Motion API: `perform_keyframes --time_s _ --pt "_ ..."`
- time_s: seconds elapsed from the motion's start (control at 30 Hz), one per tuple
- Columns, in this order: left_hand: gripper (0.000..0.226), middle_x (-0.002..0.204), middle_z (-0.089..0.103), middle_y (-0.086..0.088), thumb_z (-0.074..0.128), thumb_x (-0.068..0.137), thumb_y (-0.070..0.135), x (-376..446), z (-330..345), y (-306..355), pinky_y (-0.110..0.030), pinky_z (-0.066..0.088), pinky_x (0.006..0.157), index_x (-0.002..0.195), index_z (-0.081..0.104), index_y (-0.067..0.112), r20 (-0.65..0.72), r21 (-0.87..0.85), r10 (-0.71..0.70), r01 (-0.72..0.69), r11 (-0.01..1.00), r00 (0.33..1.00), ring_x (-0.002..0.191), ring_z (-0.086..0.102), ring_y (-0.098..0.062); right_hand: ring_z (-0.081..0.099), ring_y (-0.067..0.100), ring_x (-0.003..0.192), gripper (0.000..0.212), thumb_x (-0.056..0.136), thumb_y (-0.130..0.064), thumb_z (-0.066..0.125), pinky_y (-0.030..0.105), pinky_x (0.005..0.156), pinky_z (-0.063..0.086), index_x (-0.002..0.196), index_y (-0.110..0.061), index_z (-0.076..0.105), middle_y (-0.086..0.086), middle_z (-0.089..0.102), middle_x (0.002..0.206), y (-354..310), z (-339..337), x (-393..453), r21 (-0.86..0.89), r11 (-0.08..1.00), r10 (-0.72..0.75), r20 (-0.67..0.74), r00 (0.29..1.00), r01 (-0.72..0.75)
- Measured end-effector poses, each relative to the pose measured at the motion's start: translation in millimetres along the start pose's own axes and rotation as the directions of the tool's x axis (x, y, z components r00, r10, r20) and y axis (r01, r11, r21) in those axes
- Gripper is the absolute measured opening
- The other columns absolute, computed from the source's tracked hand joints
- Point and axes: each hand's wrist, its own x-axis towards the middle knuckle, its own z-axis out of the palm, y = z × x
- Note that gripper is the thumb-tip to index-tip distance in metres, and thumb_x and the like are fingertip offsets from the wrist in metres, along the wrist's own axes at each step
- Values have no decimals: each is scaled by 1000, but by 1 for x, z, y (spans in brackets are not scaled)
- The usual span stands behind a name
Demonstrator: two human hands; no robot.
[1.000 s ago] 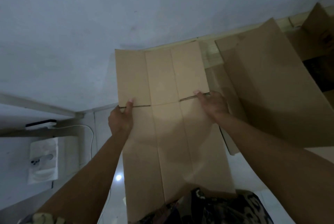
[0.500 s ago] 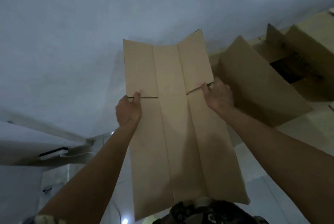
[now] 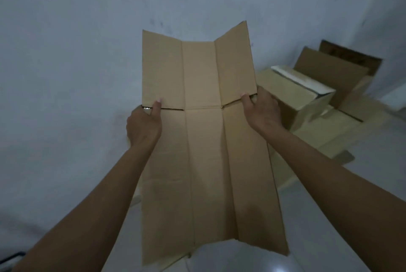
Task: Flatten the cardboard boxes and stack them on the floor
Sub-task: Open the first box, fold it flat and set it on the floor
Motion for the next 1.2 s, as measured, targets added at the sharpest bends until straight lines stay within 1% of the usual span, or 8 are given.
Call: perform_keyframes --time_s 0.27,0.4,0.5,0.63,0.87,0.97,1.1,1.2 --pt "55 111 70 -11 49 92 61 -110 96 124 -35 44 81 107 68 11 142 -108 152 -137 985 978 104 63 -33 58 32 113 37 101 -46 46 32 79 37 123 -18 59 5 65 123 105 -165 -3 21 998 59 -201 978 -56" --pt "56 117 68 -11 48 93 59 -157 167 188 -33 40 80 115 67 12 242 -147 223 -192 970 944 110 61 -33 59 28 110 39 102 -49 43 30 78 36 125 -20 57 3 63 119 169 -234 10 33 987 158 -294 943 -155" --pt "57 121 67 -11 48 94 58 -182 224 233 -32 38 81 120 65 11 313 -172 260 -214 962 913 113 59 -32 56 22 97 39 101 -51 43 31 75 38 119 -20 59 -1 60 105 215 -279 28 46 975 218 -353 910 -216" --pt "58 125 65 -14 47 94 58 -205 300 289 -37 42 92 123 64 10 370 -180 332 -284 942 868 117 57 -35 53 19 92 36 100 -52 43 32 75 39 113 -22 59 -3 57 100 270 -329 60 41 957 277 -421 864 -287" --pt "63 126 63 -15 46 94 60 -236 450 389 -36 40 84 123 61 6 503 -210 364 -297 931 784 116 57 -36 55 21 88 33 100 -52 42 32 70 39 109 -23 56 0 60 101 358 -407 141 28 915 360 -510 781 -404" --pt "59 127 64 -11 46 95 59 -249 508 427 -33 37 83 124 61 10 549 -247 382 -292 924 744 117 58 -34 59 25 95 39 101 -52 41 34 76 46 115 -20 59 4 65 109 392 -435 176 18 897 379 -544 749 -441" --pt "55 126 65 -8 46 96 56 -263 582 472 -31 39 84 127 62 13 612 -281 393 -275 919 686 116 58 -31 56 21 93 37 101 -49 43 32 77 44 119 -21 60 2 66 113 447 -471 222 39 891 392 -568 724 -452" --pt "65 131 62 -6 44 92 63 -271 641 501 -36 45 95 132 58 13 619 -282 387 -266 922 684 118 57 -29 54 19 91 36 102 -47 43 32 76 43 119 -21 60 1 64 109 494 -494 263 36 889 395 -565 724 -457"
